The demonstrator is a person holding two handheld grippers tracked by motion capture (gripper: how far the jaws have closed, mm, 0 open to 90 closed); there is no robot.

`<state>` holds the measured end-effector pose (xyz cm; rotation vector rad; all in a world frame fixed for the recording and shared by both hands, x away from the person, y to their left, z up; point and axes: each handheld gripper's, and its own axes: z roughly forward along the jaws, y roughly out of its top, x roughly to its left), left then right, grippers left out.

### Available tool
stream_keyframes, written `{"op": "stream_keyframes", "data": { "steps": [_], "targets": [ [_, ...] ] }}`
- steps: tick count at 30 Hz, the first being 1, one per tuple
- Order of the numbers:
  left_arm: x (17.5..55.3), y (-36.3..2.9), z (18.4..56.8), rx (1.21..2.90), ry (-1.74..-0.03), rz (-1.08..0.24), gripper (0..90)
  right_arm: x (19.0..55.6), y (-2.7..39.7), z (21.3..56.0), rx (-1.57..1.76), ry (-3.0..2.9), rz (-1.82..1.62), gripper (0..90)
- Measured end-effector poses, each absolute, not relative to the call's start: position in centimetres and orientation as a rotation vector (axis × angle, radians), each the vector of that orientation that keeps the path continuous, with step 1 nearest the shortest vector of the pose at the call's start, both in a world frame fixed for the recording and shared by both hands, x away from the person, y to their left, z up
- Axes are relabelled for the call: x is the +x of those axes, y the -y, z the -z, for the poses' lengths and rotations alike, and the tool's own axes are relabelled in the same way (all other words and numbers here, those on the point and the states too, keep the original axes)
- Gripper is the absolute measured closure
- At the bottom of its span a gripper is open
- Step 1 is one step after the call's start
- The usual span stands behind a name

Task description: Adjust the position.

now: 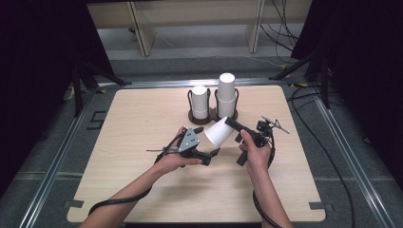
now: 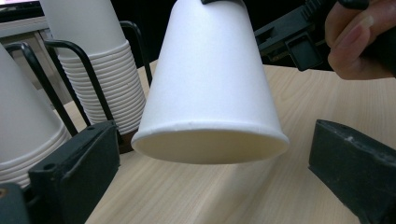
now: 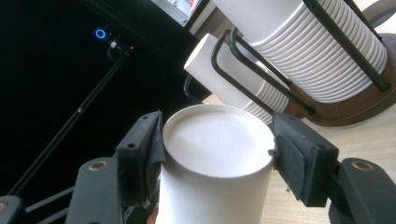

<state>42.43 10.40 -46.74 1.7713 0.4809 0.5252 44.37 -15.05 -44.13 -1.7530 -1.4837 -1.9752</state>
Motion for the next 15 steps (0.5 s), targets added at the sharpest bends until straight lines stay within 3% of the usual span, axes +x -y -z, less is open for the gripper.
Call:
{"op": "stream_keyframes", "data": {
  "steps": [15],
  "targets": [
    [43.19,-9.51,46.84,1.768,-0.486,-0.523,0.7,44.38,14.80,44.30,-1.751,1.471,1.964,36.8]
  ]
}}
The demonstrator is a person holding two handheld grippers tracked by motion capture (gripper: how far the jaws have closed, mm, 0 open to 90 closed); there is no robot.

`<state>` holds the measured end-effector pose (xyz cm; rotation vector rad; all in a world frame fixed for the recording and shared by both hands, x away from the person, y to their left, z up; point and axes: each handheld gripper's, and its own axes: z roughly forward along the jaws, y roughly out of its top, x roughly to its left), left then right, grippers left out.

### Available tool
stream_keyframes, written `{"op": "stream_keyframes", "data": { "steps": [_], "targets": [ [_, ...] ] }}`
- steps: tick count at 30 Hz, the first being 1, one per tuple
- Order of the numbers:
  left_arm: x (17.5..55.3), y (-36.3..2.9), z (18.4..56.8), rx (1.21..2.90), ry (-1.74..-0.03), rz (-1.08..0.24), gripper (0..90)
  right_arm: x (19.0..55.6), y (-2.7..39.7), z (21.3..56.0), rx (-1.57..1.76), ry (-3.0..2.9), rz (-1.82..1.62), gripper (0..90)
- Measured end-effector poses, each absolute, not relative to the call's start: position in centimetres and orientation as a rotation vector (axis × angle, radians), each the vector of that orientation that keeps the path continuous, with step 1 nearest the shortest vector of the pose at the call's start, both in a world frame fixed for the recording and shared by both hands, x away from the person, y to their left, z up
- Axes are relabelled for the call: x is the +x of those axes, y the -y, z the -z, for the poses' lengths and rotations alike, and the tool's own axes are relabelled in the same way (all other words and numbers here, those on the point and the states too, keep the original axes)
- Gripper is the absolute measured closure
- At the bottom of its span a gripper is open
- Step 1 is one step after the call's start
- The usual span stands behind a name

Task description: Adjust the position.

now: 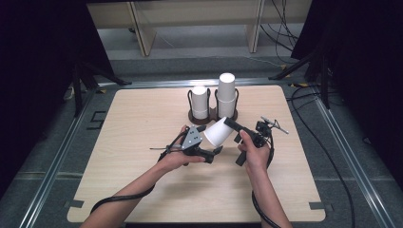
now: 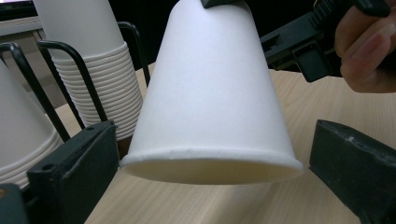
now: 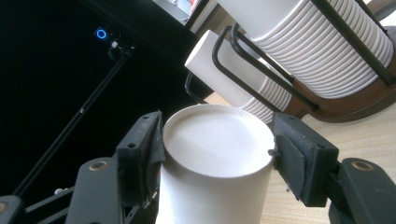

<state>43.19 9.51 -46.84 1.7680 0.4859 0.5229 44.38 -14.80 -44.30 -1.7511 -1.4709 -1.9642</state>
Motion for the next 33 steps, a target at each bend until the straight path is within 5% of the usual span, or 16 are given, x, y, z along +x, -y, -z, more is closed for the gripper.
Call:
{"op": "stream_keyframes", "data": {
  "steps": [33],
  "targets": [
    [43.56,-8.80,47.19,1.772,-0.480,-0.537,7.6,44.38,14.79,44.31,-1.745,1.403,1.940,36.9]
  ]
}}
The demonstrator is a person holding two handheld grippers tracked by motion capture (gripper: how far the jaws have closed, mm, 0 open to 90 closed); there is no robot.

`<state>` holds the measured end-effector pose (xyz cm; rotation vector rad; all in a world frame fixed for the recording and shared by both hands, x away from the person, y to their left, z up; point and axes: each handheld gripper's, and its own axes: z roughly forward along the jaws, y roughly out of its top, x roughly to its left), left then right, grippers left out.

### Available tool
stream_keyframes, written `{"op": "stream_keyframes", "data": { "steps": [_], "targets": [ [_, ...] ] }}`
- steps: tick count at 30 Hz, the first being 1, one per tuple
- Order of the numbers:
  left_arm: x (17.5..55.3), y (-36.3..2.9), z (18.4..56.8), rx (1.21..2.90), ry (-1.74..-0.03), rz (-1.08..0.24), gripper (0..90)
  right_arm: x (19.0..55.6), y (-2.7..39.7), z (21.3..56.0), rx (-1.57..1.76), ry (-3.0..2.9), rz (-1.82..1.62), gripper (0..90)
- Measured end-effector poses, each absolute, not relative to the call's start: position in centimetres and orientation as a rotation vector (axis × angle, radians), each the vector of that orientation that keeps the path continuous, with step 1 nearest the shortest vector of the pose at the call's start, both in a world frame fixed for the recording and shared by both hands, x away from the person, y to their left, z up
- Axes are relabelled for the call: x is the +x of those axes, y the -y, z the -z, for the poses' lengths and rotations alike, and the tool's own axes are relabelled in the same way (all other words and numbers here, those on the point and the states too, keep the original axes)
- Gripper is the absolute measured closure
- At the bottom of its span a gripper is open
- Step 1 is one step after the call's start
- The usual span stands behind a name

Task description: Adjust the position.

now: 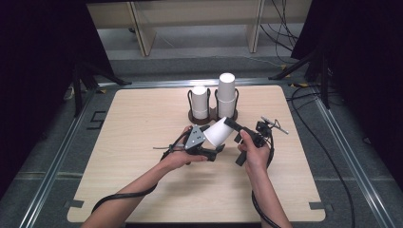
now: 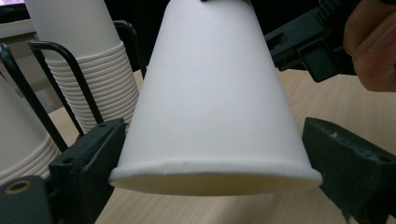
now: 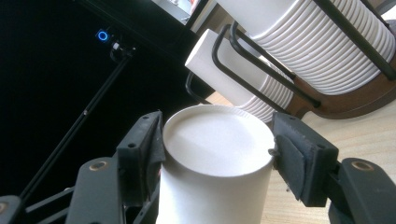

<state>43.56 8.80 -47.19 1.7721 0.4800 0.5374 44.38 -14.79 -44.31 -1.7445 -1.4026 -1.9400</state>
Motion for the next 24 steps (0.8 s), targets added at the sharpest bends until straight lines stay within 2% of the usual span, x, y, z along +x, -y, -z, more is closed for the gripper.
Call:
{"op": "stream_keyframes", "data": {
  "steps": [7,13,24],
  "targets": [
    [43.62,-8.80,47.27,1.767,-0.487,-0.541,7.5,44.50,15.09,44.25,-1.747,1.434,1.969,37.0],
    [43.63,-8.82,47.23,1.761,-0.488,-0.551,13.2,44.51,15.22,44.16,-1.750,1.415,1.963,37.0],
    [43.57,-9.10,46.98,1.765,-0.480,-0.552,16.2,44.53,15.20,44.08,-1.748,1.376,1.950,36.6]
  ]
}}
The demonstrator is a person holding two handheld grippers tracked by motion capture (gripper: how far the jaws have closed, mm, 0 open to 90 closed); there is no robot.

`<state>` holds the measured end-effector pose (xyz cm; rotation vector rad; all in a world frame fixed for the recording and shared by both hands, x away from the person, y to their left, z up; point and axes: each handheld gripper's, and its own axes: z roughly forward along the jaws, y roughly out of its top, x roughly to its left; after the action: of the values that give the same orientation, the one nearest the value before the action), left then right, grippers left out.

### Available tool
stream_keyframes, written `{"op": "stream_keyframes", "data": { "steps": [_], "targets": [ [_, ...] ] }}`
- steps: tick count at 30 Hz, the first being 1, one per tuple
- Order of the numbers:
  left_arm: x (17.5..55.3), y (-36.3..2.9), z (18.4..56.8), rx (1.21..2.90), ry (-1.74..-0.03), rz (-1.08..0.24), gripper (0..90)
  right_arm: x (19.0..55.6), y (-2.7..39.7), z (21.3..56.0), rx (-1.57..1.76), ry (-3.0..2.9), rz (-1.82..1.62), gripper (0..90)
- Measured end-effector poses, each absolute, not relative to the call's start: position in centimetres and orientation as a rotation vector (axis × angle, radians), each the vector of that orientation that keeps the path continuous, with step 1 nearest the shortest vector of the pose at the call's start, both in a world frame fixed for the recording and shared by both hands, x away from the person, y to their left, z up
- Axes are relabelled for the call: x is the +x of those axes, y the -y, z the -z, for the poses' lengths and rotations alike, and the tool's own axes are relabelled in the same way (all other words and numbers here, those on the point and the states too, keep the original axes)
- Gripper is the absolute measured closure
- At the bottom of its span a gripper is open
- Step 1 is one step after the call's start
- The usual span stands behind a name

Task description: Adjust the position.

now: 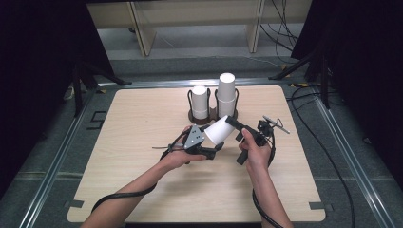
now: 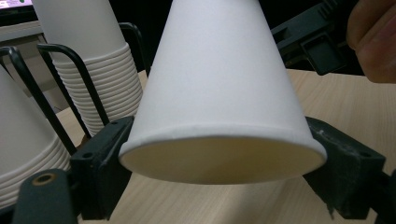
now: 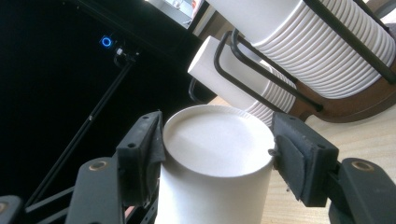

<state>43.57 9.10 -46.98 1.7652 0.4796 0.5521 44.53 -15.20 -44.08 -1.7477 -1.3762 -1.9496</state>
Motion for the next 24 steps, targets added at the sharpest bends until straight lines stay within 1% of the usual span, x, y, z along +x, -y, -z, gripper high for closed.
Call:
{"op": "stream_keyframes", "data": {
  "steps": [12,15,17,18,19,20,21,22,23,24],
  "targets": [
    [43.62,-9.64,46.58,1.776,-0.461,-0.555,21.4,44.58,14.98,43.97,-1.720,1.413,1.986,34.8],
    [43.51,-9.75,46.37,1.782,-0.442,-0.549,22.4,44.64,14.88,43.95,-1.709,1.424,2.016,29.2],
    [43.46,-9.77,46.33,1.787,-0.437,-0.550,22.6,44.66,14.87,43.92,-1.706,1.420,2.021,28.6],
    [43.38,-9.79,46.28,1.792,-0.433,-0.547,22.7,44.67,14.93,43.87,-1.695,1.423,2.027,25.5],
    [43.38,-9.79,46.28,1.792,-0.433,-0.547,22.8,44.67,14.93,43.87,-1.695,1.423,2.027,25.5],
    [43.42,-9.82,46.26,1.790,-0.427,-0.547,22.9,44.60,14.98,43.68,-1.699,1.446,2.019,20.6],
    [43.42,-9.82,46.26,1.790,-0.427,-0.547,23.0,44.60,14.98,43.68,-1.699,1.446,2.019,20.6],
    [43.42,-9.89,46.20,1.792,-0.436,-0.539,23.1,44.70,15.01,43.70,-1.685,1.470,2.055,18.0],
    [43.42,-9.89,46.20,1.792,-0.436,-0.539,23.2,44.70,15.01,43.70,-1.685,1.470,2.055,18.0],
    [43.47,-10.04,46.14,1.797,-0.434,-0.538,23.3,44.74,15.01,43.56,-1.682,1.490,2.070,16.1]
  ]
}}
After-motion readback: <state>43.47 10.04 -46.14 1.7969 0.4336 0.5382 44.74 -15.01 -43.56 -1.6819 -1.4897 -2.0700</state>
